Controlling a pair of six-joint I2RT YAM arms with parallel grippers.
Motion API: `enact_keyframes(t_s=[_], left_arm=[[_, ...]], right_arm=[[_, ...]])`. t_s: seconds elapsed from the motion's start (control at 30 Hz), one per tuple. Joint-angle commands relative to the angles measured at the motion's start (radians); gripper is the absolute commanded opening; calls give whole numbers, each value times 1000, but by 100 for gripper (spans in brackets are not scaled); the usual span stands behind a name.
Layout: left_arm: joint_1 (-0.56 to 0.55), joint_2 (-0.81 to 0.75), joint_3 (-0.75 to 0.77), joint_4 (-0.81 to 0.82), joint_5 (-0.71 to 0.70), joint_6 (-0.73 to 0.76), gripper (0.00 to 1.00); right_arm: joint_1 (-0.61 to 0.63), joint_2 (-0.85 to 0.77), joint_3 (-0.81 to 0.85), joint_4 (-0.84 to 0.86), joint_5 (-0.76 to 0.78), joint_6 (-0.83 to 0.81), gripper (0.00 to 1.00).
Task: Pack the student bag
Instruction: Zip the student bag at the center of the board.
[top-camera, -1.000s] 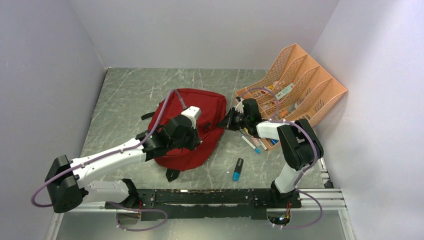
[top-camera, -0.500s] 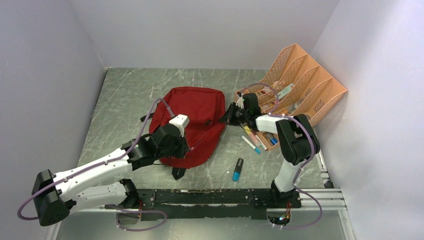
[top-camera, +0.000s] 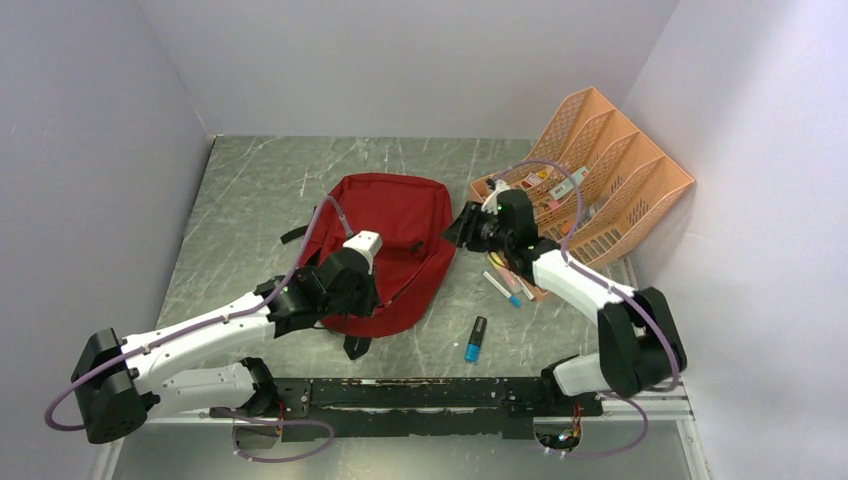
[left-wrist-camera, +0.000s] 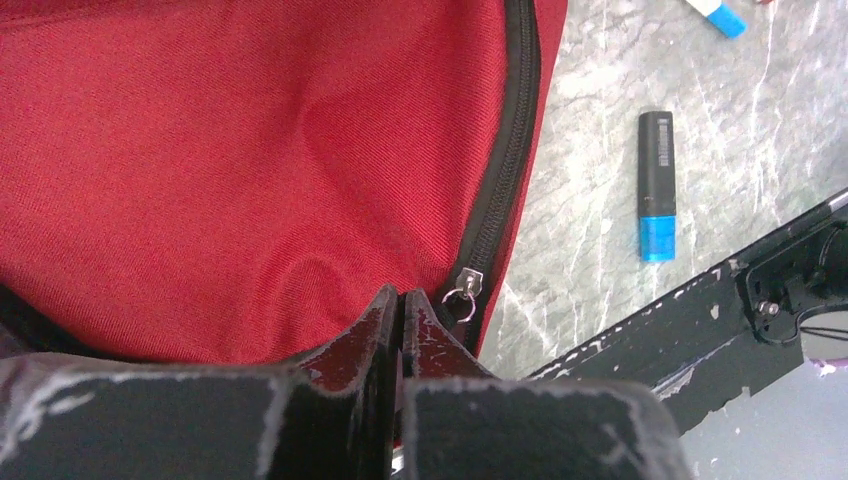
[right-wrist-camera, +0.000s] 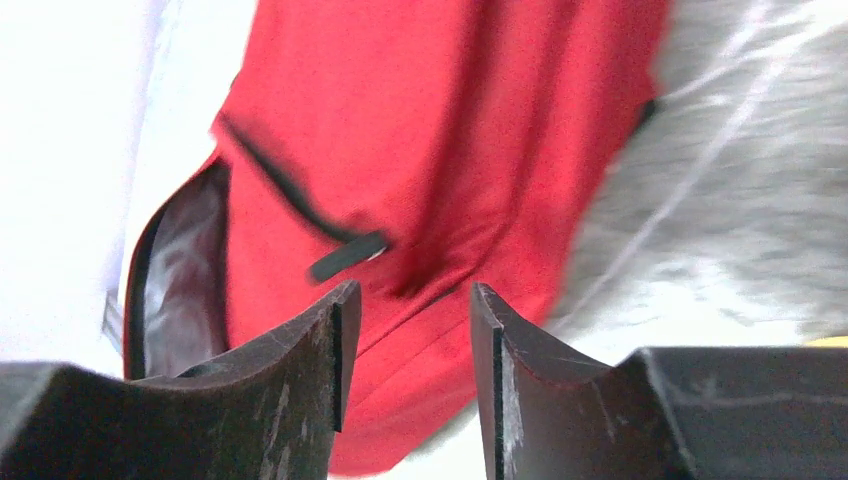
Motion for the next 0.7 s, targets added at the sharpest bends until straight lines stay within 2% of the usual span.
enact_keyframes(t_s=[0.0, 0.1, 0.23, 0.4, 0.53, 0.67], left_arm=[[-2, -42, -3, 36, -68, -52, 5], [-1, -60, -11, 54, -74, -62, 5], [-1, -53, -11, 84, -55, -56, 5], [-1, -33, -10, 109, -28, -38, 5], [-1, -27, -8, 114, -23, -30, 5], [-1, -28, -14, 121, -12, -33, 5]], right_arm=[[175, -118, 4, -154, 148, -111, 48], [262, -196, -24, -193, 240, 13, 50], [395, -284, -66, -226, 411, 275, 53], [557, -249, 0, -412, 609, 565, 58], [599, -178, 61, -550, 638, 684, 60], [610, -148, 35, -478, 609, 708, 60]])
